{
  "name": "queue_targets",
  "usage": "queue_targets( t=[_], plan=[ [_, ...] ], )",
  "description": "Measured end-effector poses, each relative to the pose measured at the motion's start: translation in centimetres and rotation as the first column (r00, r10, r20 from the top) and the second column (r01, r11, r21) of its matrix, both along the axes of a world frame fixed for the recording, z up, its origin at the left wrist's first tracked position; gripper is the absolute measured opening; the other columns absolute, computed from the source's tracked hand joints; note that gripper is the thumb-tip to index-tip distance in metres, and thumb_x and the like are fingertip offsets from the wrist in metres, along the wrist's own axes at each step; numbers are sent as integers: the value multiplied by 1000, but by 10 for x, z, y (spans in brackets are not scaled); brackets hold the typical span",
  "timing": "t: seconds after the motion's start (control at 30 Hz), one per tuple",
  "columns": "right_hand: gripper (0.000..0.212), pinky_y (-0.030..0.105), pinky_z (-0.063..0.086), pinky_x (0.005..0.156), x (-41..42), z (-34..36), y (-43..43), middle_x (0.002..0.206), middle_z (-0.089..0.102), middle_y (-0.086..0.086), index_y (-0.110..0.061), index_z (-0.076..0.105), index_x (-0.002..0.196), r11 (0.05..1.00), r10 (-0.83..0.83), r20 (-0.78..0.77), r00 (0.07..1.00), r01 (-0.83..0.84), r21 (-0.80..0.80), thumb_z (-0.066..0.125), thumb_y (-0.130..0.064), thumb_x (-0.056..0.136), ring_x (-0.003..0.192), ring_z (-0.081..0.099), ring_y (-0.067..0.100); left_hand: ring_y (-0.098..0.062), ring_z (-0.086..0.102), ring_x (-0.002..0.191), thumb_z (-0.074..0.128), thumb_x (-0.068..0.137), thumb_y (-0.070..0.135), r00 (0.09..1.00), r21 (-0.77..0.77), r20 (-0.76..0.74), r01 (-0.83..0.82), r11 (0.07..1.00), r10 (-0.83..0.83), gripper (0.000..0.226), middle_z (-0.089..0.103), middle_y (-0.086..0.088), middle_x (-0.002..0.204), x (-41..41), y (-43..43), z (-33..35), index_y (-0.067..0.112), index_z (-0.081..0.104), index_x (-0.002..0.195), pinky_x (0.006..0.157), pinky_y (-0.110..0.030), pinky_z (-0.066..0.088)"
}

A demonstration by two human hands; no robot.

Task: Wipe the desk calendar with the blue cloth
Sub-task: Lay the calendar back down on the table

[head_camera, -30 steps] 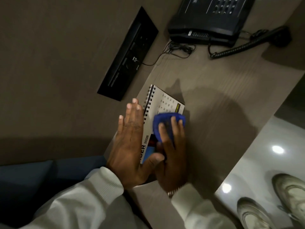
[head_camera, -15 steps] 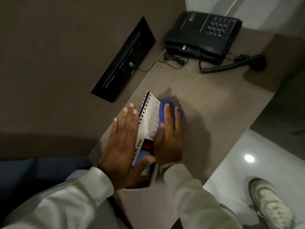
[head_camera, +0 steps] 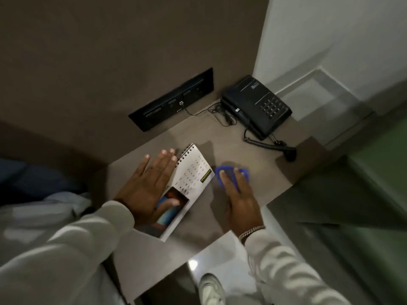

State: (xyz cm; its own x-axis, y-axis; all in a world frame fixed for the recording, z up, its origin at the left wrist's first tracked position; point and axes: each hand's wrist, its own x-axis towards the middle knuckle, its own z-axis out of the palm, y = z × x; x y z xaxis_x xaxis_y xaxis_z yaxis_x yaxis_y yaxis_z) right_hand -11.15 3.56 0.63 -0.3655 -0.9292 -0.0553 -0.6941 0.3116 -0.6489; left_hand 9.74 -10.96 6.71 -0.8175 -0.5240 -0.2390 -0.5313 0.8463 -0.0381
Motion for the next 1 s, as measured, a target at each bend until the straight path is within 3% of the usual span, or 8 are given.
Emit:
queue_targets(
  t=[0.13, 0.23, 0.37, 0.6, 0.7, 0.8, 0.9, 1.0],
  plan=[
    [66, 60, 40, 107, -53, -18, -18, 155, 32, 29, -15, 41, 146, 973, 193, -338, 921, -134, 189, 56, 0, 84, 144, 29, 49, -32, 18, 150, 23, 88, 68, 999, -60, 16, -38, 997, 39, 90, 9, -14, 161, -1, 5, 1, 9, -3, 151, 120, -53, 17],
    [60, 63, 20, 117, -67, -40, -20, 163, 16, 20, -23, 24, 153, 912, 346, -399, 849, -206, 354, 33, -37, 96, 151, 13, 39, -30, 13, 151, 26, 86, 66, 998, -93, 29, -57, 994, 60, 90, 1, -11, 159, -2, 6, 1, 10, -4, 150, 121, -53, 17],
    [87, 65, 11, 116, -72, -58, -13, 165, 9, 15, -25, 10, 155, 873, 425, -408, 808, -247, 421, 13, -75, 84, 152, 8, 37, -28, 14, 150, 27, 88, 63, 997, -111, 16, -73, 991, 75, 87, 7, -12, 160, -3, 8, 5, 8, 8, 152, 121, -54, 16],
    [83, 60, 3, 121, -83, -19, -33, 167, -8, 2, -34, -5, 153, 750, 496, -159, 854, -329, 574, 29, -73, 88, 153, -11, 27, -32, 12, 152, 27, 91, 57, 933, -44, -83, -353, 935, 349, 81, 13, -15, 163, 7, 50, 38, 7, 12, 153, 122, -53, 11],
    [77, 51, 10, 123, -71, 17, -53, 166, 12, 2, -29, 10, 154, 854, 374, 94, 923, -382, 353, 44, -59, 92, 154, 6, 25, -28, 2, 153, 31, 90, 52, 638, 132, -323, -701, 701, 699, 80, 7, -11, 164, 12, 86, 42, 7, 14, 153, 123, -50, 6],
    [74, 38, 23, 120, -43, 52, -74, 162, 29, 1, -29, 24, 151, 938, 205, 420, 884, -300, 173, 48, -60, 89, 149, 27, 21, -23, 0, 153, 36, 93, 47, 78, 450, -433, -845, 290, 898, 74, 6, -7, 165, 9, 121, 32, 10, 13, 153, 122, -38, 1],
    [71, 26, 31, 104, -19, 69, -100, 154, 43, 2, -29, 30, 148, 973, 97, 506, 857, -189, 134, 45, -62, 88, 138, 43, 20, -25, 32, 146, 41, 99, 41, -426, 779, -269, -624, -65, 864, 53, 39, -9, 155, 0, 135, 25, 14, 38, 145, 119, -31, 18],
    [58, 23, 31, 99, -6, 72, -115, 146, 51, 5, -21, 39, 145, 980, 64, 529, 846, -155, 128, 46, -51, 96, 131, 48, 17, -3, 58, 111, 32, 102, 40, -642, 967, -124, -250, -54, 757, 34, 65, 10, 117, -5, 131, 19, 29, 64, 108, 113, -35, 34]
  ],
)
